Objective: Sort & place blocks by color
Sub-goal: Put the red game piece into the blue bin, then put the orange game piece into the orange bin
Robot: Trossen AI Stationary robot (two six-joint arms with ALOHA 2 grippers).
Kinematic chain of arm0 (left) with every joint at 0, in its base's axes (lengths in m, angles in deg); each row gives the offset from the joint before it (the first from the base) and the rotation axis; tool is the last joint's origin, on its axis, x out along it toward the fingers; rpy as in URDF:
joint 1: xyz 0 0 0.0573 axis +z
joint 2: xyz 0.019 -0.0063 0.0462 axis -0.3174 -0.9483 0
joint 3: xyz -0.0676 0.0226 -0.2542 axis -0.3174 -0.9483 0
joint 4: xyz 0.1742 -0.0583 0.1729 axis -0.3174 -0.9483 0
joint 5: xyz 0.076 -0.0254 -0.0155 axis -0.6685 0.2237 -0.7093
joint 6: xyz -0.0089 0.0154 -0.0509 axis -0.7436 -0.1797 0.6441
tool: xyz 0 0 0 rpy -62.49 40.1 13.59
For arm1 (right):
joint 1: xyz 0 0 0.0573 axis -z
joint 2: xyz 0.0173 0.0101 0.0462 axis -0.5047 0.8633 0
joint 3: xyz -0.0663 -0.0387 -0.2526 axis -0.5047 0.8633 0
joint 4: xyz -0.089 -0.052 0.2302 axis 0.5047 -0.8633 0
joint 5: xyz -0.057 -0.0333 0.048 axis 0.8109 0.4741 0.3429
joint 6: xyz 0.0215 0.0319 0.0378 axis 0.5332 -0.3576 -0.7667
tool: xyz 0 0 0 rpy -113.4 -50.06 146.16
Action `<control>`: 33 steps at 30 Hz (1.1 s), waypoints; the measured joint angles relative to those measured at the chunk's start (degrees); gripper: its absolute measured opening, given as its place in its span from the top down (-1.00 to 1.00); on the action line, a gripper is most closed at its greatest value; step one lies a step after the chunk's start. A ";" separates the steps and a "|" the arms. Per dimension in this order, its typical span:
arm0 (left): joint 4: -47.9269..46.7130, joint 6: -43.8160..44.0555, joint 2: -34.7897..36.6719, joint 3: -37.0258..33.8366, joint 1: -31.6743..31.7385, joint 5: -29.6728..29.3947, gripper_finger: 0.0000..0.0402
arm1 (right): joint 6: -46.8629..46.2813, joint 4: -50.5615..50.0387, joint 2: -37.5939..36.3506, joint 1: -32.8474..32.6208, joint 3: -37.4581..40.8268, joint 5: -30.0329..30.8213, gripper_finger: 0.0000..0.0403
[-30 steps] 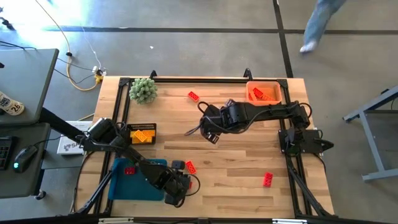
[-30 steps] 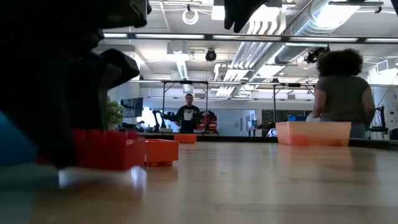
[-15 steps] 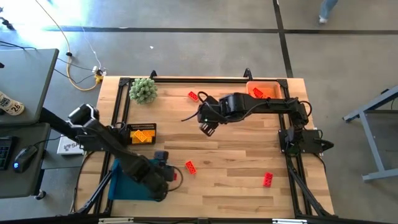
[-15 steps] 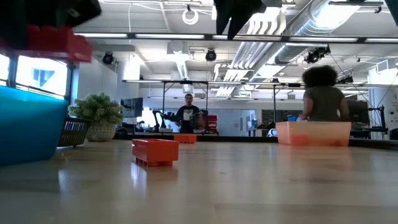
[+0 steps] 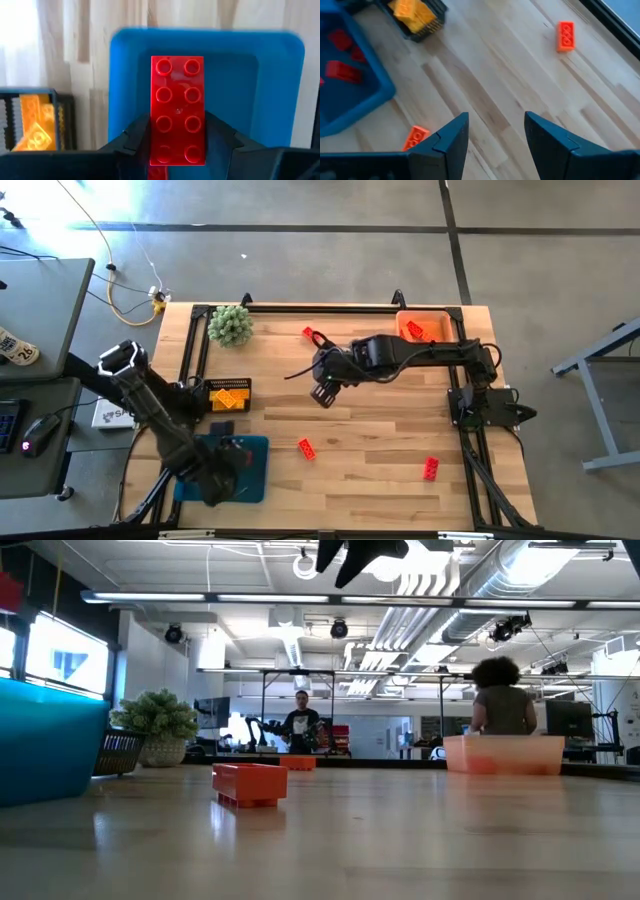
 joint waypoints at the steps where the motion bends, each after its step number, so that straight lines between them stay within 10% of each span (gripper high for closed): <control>1: -0.68 1.06 -0.30 -0.02 -0.87 0.22 0.46 | 0.23 0.83 0.00 -0.28 0.00 0.02 0.11; 19: -1.38 19.85 -0.28 -0.04 -11.24 3.81 0.16 | 8.74 12.58 0.20 -6.56 0.00 0.91 -0.02; 33: -3.99 26.03 -0.28 -0.70 -12.00 5.14 -0.06 | -2.63 12.78 0.50 -8.04 0.80 -0.72 -0.15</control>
